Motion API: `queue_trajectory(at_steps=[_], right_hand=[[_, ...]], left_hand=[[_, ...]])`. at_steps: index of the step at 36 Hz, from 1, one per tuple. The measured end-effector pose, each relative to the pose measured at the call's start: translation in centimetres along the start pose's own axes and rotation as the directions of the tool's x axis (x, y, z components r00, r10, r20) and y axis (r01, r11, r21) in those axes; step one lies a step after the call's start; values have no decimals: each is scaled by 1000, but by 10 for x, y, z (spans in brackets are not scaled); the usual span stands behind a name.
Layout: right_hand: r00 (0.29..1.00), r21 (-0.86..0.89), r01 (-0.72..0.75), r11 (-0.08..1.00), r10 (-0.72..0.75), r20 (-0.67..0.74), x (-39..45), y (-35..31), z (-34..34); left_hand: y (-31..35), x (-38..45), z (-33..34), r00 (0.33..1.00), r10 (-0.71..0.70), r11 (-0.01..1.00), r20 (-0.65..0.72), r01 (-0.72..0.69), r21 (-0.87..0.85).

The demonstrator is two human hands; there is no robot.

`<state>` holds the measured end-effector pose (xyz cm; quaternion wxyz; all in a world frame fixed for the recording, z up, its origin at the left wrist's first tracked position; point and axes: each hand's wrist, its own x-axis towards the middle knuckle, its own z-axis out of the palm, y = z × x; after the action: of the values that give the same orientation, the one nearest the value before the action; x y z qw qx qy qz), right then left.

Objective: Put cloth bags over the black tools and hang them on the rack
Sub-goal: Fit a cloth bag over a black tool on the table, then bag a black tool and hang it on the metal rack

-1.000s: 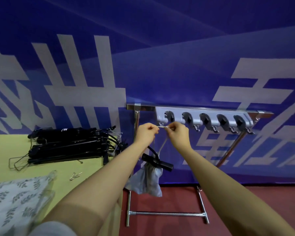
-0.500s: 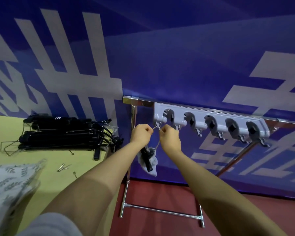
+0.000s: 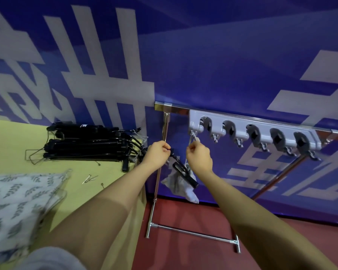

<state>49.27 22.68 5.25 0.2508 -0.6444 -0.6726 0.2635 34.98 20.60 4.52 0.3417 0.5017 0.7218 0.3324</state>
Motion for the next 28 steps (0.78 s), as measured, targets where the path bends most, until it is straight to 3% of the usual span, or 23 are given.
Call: queue_trajectory(at_steps=[13,28], right_hand=[[987,62,90,994,-97,128,-46,-75,92],[900,105,225,969,-248,359,-121,-188,255]], left_hand=[[-84,-52,-113,988,-94,996,-120,93,-12],[-233,-99,-259,939,-294,955,-178,295,-22]])
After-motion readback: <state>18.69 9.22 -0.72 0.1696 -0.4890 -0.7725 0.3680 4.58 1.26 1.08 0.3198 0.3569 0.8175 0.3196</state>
